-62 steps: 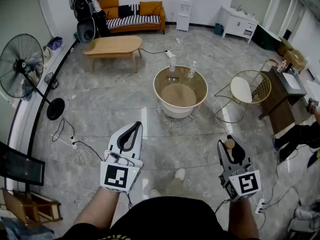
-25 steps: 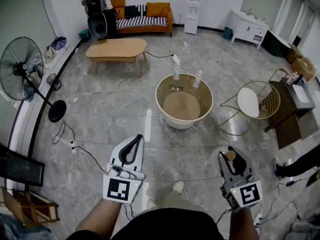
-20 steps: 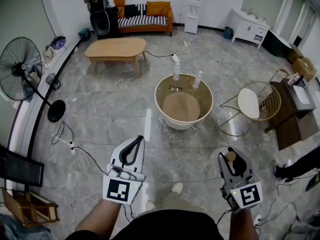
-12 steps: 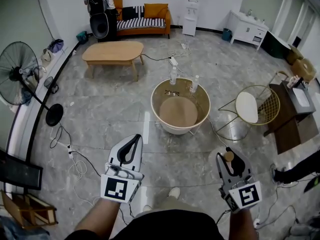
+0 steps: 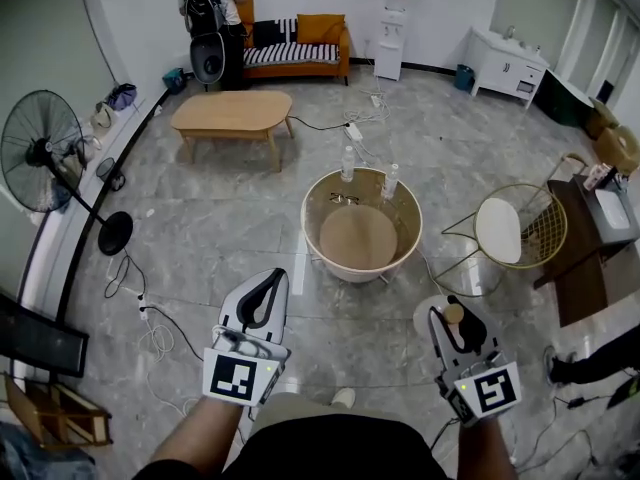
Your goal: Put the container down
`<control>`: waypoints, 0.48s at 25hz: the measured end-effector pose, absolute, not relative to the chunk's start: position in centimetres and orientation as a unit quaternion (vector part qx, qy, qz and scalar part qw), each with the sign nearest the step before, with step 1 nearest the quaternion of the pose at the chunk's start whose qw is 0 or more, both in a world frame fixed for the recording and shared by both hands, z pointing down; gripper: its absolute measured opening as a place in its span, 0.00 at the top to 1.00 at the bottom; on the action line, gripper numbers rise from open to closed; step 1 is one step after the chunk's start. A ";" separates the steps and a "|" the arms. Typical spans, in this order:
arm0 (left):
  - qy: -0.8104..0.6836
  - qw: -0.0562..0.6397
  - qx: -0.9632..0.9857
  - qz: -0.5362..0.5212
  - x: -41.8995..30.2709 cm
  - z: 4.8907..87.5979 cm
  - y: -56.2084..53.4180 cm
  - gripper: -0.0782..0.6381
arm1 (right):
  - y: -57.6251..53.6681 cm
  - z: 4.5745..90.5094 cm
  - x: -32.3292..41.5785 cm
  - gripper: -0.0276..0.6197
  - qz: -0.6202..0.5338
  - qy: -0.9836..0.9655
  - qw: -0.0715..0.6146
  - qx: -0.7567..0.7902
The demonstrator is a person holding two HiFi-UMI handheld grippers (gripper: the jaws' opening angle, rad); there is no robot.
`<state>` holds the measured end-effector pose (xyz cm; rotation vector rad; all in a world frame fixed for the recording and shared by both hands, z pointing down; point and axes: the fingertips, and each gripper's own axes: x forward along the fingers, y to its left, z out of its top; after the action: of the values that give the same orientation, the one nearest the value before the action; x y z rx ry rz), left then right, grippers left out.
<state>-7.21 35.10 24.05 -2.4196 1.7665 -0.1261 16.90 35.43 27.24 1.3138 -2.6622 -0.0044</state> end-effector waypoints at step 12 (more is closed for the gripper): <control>0.606 0.063 -0.791 -0.054 -7.3 24.9 33.1 0.87 | 32.3 27.5 17.3 0.73 0.002 -0.902 0.070 0.427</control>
<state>-7.30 33.12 24.94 -2.3895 1.8313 -0.1637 17.32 32.28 27.47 1.2840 -2.7132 0.0058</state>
